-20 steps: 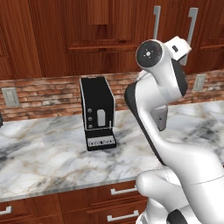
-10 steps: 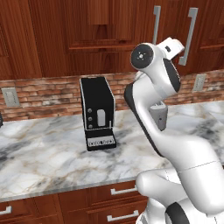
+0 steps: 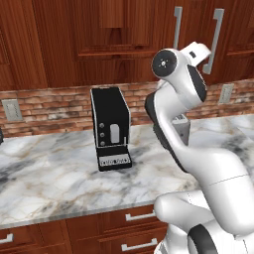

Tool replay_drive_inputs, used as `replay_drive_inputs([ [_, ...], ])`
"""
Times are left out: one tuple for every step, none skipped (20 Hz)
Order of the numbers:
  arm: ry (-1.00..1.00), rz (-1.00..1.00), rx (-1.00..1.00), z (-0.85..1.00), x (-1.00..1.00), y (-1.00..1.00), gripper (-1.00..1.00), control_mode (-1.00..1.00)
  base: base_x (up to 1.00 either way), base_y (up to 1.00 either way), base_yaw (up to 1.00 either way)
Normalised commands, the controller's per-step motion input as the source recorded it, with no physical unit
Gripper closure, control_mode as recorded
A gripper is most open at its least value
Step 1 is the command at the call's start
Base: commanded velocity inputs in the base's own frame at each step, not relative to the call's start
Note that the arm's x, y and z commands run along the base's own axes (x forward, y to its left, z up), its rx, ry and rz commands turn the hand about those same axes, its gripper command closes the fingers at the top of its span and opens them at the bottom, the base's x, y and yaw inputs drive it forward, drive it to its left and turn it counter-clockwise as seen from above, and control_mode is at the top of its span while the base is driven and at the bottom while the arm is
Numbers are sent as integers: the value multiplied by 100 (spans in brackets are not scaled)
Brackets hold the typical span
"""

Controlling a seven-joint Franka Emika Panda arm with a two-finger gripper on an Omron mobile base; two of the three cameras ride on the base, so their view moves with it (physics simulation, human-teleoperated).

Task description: Move the bowls from the cabinet to the plates on the dining table.

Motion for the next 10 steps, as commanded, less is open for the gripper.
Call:
replay_drive_inputs([
  [0, 0, -2, -1, 12, -16, -100, -100, 0, 0, 0],
  [0, 0, -2, -1, 14, -16, -100, -100, 0, 0, 0],
  [0, 0, -2, -1, 14, -15, -100, -100, 0, 0, 0],
  [0, 0, -2, -2, 16, -14, -100, -100, 0, 0, 0],
  [0, 0, -3, -1, 16, -14, -100, -100, 0, 0, 0],
  [0, 0, -2, -1, 16, -15, -100, -100, 0, 0, 0],
  [0, 0, -2, -2, 16, -15, -100, -100, 0, 0, 0],
  [0, 0, -1, -4, 16, -15, -100, -100, 0, 0, 0],
  [0, 0, -1, -6, 15, -15, -100, -100, 0, 0, 0],
  [0, 0, -1, -6, 14, -14, -100, -100, 0, 0, 0],
])
